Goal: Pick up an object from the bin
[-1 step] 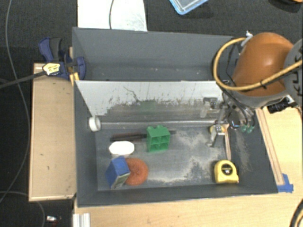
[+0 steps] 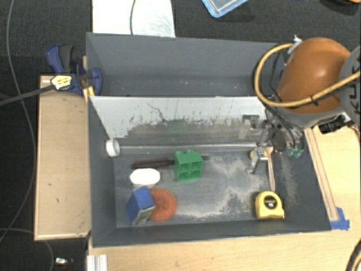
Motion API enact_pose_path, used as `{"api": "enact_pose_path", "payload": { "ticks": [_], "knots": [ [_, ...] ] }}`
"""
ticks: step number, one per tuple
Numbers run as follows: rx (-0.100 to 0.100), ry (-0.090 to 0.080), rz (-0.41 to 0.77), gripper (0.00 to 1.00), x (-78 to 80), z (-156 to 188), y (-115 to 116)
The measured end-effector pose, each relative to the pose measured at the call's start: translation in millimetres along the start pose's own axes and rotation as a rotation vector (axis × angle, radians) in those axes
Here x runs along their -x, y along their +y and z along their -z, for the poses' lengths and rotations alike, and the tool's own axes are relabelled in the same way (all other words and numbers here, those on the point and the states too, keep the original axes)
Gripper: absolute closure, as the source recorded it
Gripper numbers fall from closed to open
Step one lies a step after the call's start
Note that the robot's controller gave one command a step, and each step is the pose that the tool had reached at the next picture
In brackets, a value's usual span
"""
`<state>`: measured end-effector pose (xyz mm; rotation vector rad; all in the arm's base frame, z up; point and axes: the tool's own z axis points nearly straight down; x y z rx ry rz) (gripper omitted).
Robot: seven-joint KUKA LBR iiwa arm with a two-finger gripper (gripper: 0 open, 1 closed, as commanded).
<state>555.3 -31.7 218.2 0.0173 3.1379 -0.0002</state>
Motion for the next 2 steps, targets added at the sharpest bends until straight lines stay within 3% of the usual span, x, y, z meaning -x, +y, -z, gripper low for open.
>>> {"api": "enact_pose_path", "payload": {
  "ticks": [1, 2],
  "knots": [
    [0.000, -0.005, 0.137, 0.00, 22.5, -60.0, 30.3],
    [-0.001, -0.008, 0.302, 0.00, 1.1, -46.8, 91.5]
  ]
}}
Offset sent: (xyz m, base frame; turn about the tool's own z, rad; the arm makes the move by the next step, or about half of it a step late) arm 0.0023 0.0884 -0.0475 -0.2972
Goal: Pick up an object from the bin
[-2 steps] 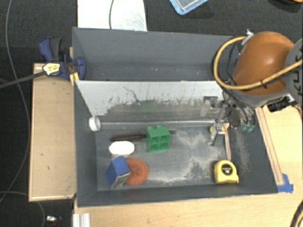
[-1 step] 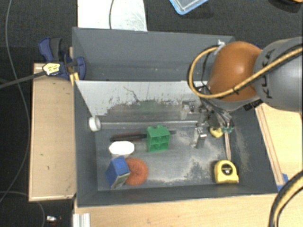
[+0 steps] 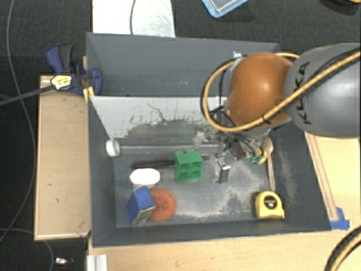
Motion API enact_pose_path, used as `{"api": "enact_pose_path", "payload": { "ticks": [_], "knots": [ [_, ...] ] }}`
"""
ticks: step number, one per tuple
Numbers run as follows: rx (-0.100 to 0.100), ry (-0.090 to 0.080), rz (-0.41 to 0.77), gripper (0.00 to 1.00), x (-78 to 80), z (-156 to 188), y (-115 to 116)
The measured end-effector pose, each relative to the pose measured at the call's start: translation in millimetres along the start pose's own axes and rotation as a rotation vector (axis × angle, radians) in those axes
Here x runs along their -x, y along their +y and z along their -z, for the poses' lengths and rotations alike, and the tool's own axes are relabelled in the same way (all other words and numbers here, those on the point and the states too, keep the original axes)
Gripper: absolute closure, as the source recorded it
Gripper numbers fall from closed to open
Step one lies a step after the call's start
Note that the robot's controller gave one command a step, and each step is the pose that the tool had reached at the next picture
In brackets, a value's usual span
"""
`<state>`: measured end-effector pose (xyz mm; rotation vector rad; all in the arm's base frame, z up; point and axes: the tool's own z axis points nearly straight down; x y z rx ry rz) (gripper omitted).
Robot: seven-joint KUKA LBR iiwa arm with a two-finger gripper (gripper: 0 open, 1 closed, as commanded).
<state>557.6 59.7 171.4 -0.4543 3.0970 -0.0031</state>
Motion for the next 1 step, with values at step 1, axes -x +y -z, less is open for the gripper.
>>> {"api": "enact_pose_path", "payload": {
  "ticks": [1],
  "knots": [
    [0.000, 0.002, 0.172, 0.00, 34.1, 5.8, 17.9]
  ]
}}
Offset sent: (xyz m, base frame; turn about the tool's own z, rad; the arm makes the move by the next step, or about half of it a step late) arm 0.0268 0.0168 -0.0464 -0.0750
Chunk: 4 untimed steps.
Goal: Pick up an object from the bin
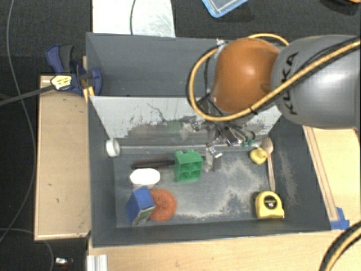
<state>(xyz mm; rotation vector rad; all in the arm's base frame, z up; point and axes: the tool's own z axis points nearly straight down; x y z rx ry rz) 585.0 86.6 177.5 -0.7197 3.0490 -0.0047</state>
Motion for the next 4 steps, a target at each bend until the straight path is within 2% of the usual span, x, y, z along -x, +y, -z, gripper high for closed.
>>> {"api": "enact_pose_path", "payload": {
  "ticks": [1, 2, 3, 4],
  "knots": [
    [-0.001, -0.006, -0.095, 0.00, -3.5, -46.9, -7.6],
    [-0.002, -0.009, 0.117, 0.00, -8.1, -65.8, -11.1],
    [0.000, -0.006, 0.149, 0.00, -3.1, -106.0, -19.3],
    [-0.002, -0.006, 0.188, 0.00, -2.0, -113.5, -14.9]
  ]
}}
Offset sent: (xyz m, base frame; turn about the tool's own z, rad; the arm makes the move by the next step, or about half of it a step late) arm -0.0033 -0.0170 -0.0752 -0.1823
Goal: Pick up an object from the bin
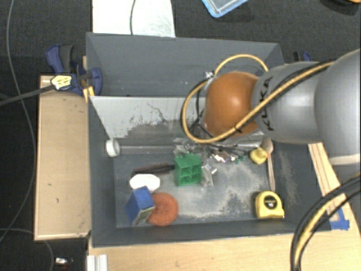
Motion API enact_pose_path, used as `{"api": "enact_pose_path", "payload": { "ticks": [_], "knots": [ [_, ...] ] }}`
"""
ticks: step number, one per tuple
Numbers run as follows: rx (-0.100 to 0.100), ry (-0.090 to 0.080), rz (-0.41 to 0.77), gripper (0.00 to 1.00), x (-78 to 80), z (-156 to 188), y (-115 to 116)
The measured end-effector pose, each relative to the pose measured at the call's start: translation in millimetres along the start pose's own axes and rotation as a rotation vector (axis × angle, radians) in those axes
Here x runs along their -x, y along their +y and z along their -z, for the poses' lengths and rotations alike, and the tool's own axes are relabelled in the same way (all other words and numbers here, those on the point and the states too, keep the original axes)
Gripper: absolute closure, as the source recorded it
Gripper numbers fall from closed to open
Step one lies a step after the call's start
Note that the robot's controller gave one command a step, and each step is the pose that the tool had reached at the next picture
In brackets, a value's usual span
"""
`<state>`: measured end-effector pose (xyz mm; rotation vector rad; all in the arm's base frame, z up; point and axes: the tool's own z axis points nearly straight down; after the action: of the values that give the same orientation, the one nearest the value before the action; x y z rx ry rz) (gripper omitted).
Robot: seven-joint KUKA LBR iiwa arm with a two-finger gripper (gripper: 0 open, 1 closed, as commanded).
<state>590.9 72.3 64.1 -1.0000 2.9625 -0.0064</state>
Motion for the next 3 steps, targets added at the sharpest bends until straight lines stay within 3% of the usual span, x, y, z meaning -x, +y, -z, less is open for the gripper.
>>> {"api": "enact_pose_path", "payload": {
  "ticks": [1, 2, 3],
  "knots": [
    [0.000, -0.002, -0.147, 1.00, -52.1, 7.1, 15.9],
    [0.000, -0.002, -0.147, 1.00, -52.1, 7.3, 15.9],
    [0.002, 0.002, -0.160, 1.00, -51.6, 74.1, 13.3]
  ]
}}
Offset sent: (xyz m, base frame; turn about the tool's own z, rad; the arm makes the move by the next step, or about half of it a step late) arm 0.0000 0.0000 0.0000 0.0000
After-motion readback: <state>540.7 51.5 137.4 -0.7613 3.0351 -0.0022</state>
